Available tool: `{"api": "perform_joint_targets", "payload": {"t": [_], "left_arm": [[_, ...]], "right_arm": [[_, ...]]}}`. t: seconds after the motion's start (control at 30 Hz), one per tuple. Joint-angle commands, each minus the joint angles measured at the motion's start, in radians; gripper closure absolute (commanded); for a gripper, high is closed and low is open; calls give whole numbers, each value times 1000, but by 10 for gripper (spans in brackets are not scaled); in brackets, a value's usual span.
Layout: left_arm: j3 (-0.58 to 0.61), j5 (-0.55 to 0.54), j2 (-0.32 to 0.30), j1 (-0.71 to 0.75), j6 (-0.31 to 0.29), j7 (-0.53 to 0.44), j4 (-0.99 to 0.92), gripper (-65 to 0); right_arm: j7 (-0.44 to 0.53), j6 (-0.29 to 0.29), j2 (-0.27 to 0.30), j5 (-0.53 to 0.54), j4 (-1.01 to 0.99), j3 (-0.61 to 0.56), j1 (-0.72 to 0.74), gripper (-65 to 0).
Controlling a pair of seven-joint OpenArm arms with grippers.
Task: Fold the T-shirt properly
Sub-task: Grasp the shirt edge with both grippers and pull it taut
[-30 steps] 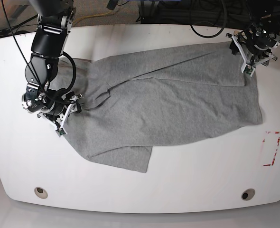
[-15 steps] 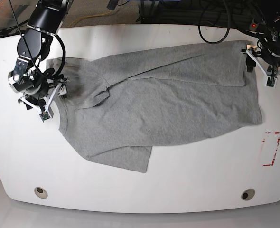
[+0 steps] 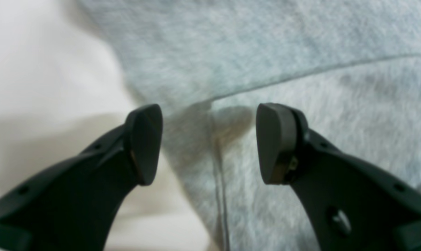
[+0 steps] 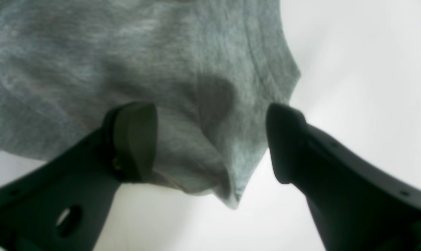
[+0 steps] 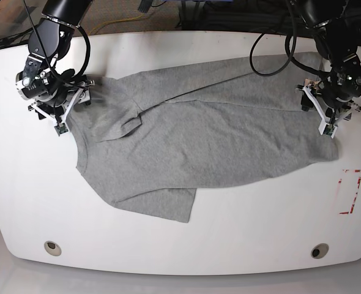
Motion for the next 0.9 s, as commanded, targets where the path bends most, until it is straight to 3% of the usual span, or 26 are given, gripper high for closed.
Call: {"api": "perform_joint_targets", "payload": {"t": [0.0, 0.27, 0.33, 0.43, 0.53, 0.7, 0.87], "left_arm": [[1, -6, -14, -24, 2, -15, -30, -390], [1, -6, -14, -63, 2, -15, -120, -368], [1, -6, -14, -73, 2, -15, -137, -290], [1, -6, -15, -89, 2, -15, -172, -119], [1, -4, -17, -96, 2, -15, -184, -14], [1, -10, -29, -93, 2, -15, -181, -6], [-5, -12, -29, -93, 2, -15, -151, -4]], "right_arm": [[9, -2, 19, 8, 22, 15, 12, -466], [6, -2, 19, 8, 49, 33, 10, -466], [-7, -2, 19, 8, 60, 55, 3, -466], [-26, -2, 20, 8, 62, 96, 1, -466], [-41, -2, 25, 8, 62, 119, -2, -466], [-109, -2, 20, 26, 62, 122, -3, -466], [-178, -2, 19, 137, 57, 124, -16, -466]]}}
